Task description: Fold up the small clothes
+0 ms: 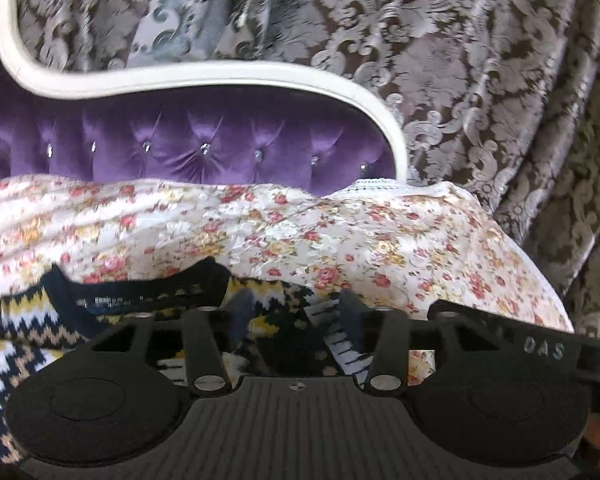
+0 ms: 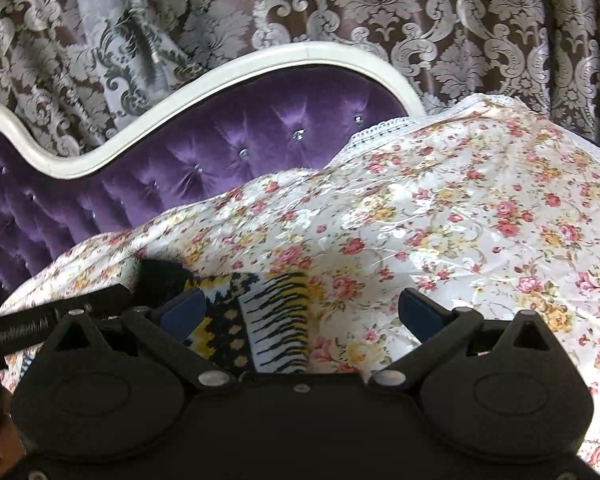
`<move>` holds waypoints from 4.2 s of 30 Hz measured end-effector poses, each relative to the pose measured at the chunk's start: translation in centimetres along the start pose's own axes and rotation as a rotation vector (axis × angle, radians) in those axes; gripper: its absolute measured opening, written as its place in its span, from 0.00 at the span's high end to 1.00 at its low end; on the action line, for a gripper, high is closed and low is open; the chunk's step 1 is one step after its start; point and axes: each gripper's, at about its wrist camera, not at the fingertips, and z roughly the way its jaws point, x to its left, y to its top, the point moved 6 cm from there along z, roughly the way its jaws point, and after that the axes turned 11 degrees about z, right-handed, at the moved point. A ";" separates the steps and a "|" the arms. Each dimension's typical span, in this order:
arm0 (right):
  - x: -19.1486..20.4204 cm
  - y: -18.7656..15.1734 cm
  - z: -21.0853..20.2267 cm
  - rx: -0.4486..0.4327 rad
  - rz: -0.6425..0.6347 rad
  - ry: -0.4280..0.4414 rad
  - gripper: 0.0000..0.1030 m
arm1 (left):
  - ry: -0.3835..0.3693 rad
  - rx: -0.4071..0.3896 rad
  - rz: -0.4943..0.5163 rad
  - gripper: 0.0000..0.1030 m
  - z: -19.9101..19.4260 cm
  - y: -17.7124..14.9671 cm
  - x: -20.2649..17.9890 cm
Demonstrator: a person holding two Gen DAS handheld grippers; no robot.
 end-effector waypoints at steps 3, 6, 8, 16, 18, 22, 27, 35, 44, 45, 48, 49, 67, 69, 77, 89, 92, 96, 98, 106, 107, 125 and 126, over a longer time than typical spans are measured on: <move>-0.3 0.2 0.0 -0.006 0.013 0.000 0.00 | 0.017 -0.019 0.025 0.43 -0.9 -0.2 0.0; -0.3 0.1 0.2 0.001 0.010 0.000 0.00 | 0.052 -0.015 0.029 0.37 -1.9 -0.9 1.0; -0.1 -0.2 0.4 0.011 0.001 0.003 0.00 | 0.095 0.016 0.032 0.37 -2.3 -1.9 2.3; 1.6 -1.6 1.3 0.054 -0.062 0.074 0.00 | 0.276 0.142 -0.097 0.37 -3.5 -7.8 10.5; 2.2 -2.1 1.7 0.056 -0.084 0.102 0.00 | 0.312 0.176 -0.158 0.37 -3.6 -9.4 12.7; 3.2 -3.1 2.7 0.056 -0.134 0.136 0.01 | 0.334 0.187 -0.195 0.37 -3.5 -12.1 14.8; 3.8 -4.3 4.6 0.067 -0.198 0.139 0.11 | 0.389 0.177 -0.011 0.29 -2.9 -12.8 13.3; 3.7 -6.4 7.0 0.122 -0.249 0.099 0.13 | 0.432 0.106 -0.013 0.24 -3.1 -13.7 12.9; 3.9 -6.8 7.0 0.139 -0.245 0.083 0.74 | 0.439 0.095 -0.008 0.24 -3.1 -13.9 12.8; 3.9 -6.6 6.8 0.143 -0.244 0.081 0.79 | 0.439 0.095 -0.008 0.24 -3.1 -13.9 12.8; 4.1 -5.8 5.5 0.149 -0.229 0.106 0.85 | 0.439 0.097 -0.010 0.24 -3.1 -14.0 12.7; 4.0 -5.4 4.8 0.144 -0.220 0.114 0.86 | 0.438 0.098 -0.012 0.24 -3.1 -14.0 12.7; 1.5 -5.0 3.5 0.231 -0.176 0.036 0.94 | 0.474 0.127 -0.181 0.25 -10.1 -11.9 19.4; 1.2 -4.6 3.5 0.195 -0.216 -0.031 0.96 | 0.487 0.126 -0.199 0.25 -10.7 -11.9 20.3; 0.6 -3.1 2.9 0.146 -0.112 0.049 0.62 | 0.439 0.167 -0.199 0.25 -9.8 -12.8 19.9; 2.1 -6.0 4.5 0.248 -0.192 0.060 0.42 | 0.426 0.232 -0.187 0.23 -7.7 -15.8 18.5; 2.3 -6.1 4.4 0.239 -0.214 0.051 0.45 | 0.420 0.234 -0.194 0.23 -7.8 -15.7 18.6; 2.3 -5.1 3.5 0.190 -0.181 0.099 0.46 | 0.419 0.234 -0.190 0.23 -7.7 -15.6 18.5; 2.3 -5.2 3.9 0.214 -0.169 0.109 0.46 | 0.419 0.235 -0.191 0.23 -7.8 -15.6 18.5; 2.7 -6.7 5.2 0.275 -0.200 0.080 0.73 | 0.421 0.229 -0.201 0.23 -8.1 -15.5 18.2; 2.6 -6.7 5.2 0.272 -0.209 0.062 0.89 | 0.413 0.224 -0.202 0.23 -8.3 -15.3 18.0; 1.9 -6.4 4.4 0.245 -0.250 -0.006 0.57 | 0.349 0.254 -0.380 0.16 -8.6 -16.7 18.8; 1.7 -6.1 4.1 0.242 -0.223 0.009 0.46 | 0.358 0.259 -0.370 0.16 -9.2 -16.6 18.5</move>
